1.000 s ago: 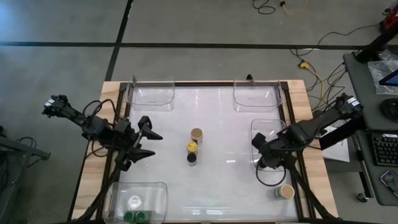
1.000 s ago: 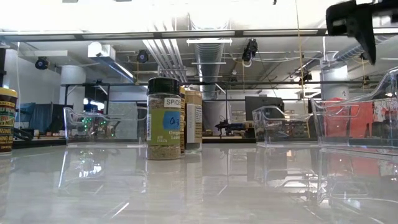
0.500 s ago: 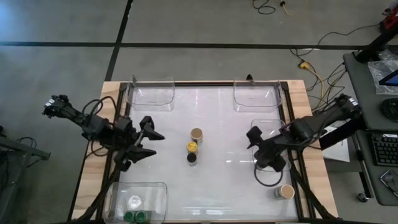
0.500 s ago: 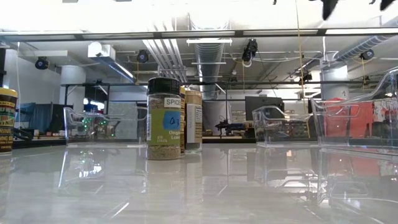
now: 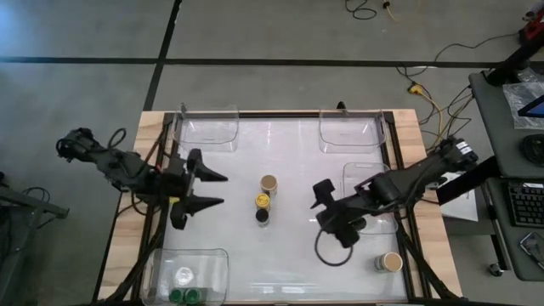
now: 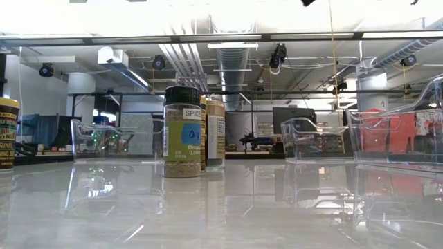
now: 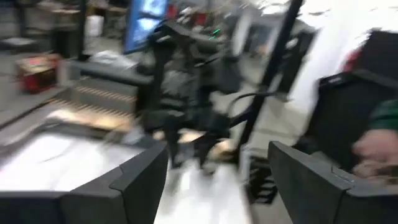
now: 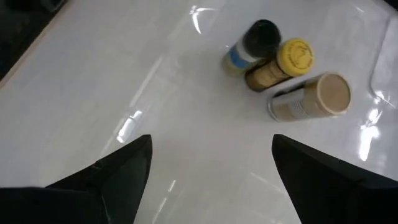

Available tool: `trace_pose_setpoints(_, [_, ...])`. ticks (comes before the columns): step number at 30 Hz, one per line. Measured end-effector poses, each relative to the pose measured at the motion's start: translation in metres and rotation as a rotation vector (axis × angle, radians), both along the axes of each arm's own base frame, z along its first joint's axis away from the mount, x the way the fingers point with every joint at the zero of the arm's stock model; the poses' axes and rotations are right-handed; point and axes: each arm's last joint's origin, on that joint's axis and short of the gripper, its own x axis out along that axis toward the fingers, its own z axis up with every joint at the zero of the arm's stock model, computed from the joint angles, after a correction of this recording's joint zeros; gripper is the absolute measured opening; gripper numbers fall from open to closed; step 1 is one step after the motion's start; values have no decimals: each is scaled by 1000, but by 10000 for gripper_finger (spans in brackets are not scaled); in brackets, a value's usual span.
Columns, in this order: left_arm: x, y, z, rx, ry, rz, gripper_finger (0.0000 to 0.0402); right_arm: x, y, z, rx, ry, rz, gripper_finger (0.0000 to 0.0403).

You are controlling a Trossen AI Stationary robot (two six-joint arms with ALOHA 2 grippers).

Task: Sort spices by type
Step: Put the black seasoning bottle into the middle transparent bin

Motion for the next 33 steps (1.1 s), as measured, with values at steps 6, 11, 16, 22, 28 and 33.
trace_pose_setpoints(6, [-21,17,-3,49,144,180,261,27,-1,-3,35,-79,-180,321])
trace_pose_setpoints(11, [-36,26,-14,35,184,226,261,52,-11,1,104,-110,-367,337])
trace_pose_setpoints(16, [-41,32,-37,32,250,323,261,79,-23,3,172,-145,-565,345])
trace_pose_setpoints(22, [-37,40,-61,39,331,398,261,108,-32,4,138,-192,-628,346])
trace_pose_setpoints(28, [-34,49,-78,23,408,399,261,128,-36,6,150,-208,-642,346])
trace_pose_setpoints(33, [-25,55,-89,28,489,445,261,133,-40,7,134,-191,-639,352])
